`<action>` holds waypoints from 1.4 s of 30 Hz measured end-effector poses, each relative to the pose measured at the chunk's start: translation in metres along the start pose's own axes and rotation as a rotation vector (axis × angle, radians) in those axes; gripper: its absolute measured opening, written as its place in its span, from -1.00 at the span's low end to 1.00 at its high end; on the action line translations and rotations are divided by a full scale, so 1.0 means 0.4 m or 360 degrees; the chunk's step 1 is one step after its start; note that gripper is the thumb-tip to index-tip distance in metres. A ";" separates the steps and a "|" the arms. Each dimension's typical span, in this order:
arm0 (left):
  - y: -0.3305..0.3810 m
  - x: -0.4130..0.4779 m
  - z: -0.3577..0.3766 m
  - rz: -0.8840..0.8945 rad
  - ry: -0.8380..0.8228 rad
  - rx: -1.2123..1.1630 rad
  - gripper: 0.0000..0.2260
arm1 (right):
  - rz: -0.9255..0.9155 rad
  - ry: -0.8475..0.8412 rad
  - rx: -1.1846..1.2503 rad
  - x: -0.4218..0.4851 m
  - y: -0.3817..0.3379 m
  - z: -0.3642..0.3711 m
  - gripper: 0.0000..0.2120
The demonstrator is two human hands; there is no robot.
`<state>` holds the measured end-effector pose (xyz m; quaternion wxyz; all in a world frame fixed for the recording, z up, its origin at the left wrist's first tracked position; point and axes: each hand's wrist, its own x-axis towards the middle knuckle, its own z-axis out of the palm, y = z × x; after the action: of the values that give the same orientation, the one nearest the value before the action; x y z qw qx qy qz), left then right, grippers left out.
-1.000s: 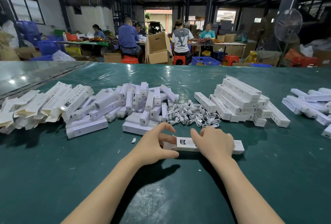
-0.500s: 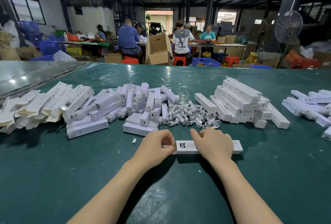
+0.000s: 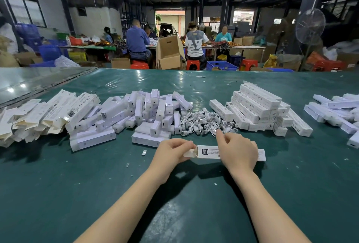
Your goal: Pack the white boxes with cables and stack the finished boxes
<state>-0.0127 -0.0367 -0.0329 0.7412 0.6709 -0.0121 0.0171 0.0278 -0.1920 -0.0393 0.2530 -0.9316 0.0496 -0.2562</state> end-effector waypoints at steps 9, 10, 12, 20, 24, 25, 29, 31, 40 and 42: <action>-0.001 -0.003 0.022 -0.0041 -0.0112 0.0359 -0.80 | 0.0002 0.0074 0.0078 -0.002 0.010 0.006 -0.48; 0.003 -0.003 0.019 -0.0057 -0.0155 0.0255 -0.76 | 0.0013 0.0088 0.0116 -0.001 0.010 0.005 -0.48; 0.007 -0.005 0.012 -0.0006 -0.0204 0.0185 -0.71 | 0.0033 0.0106 0.0185 0.002 0.008 0.004 -0.48; -0.001 -0.005 0.013 0.0279 0.0072 0.0399 -0.80 | 0.0006 0.0114 0.0218 -0.002 0.000 0.004 -0.50; 0.001 -0.002 0.006 0.0180 -0.0059 0.0117 -0.81 | 0.0029 0.0128 0.0248 -0.002 -0.001 0.000 -0.49; -0.001 -0.003 0.007 0.0156 -0.0087 0.0112 -0.81 | 0.0028 0.0119 0.0244 -0.003 -0.002 0.000 -0.49; -0.005 0.000 0.005 0.0137 -0.0045 0.0071 -0.79 | 0.0054 0.0114 0.0286 -0.005 -0.007 0.001 -0.48; -0.004 0.000 0.004 0.0172 0.0000 0.0095 -0.80 | 0.0064 0.0117 0.0302 -0.006 -0.010 0.001 -0.48; 0.000 -0.004 0.008 0.0194 0.0090 0.0081 -0.80 | 0.0077 0.0130 0.0342 -0.009 -0.016 -0.005 -0.47; 0.000 -0.008 0.015 0.0218 0.0139 0.0081 -0.80 | 0.0089 0.0138 0.0341 -0.009 -0.017 -0.006 -0.47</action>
<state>-0.0158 -0.0429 -0.0323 0.7209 0.6857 -0.0251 0.0973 0.0234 -0.1864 -0.0359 0.3558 -0.8855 0.0588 -0.2931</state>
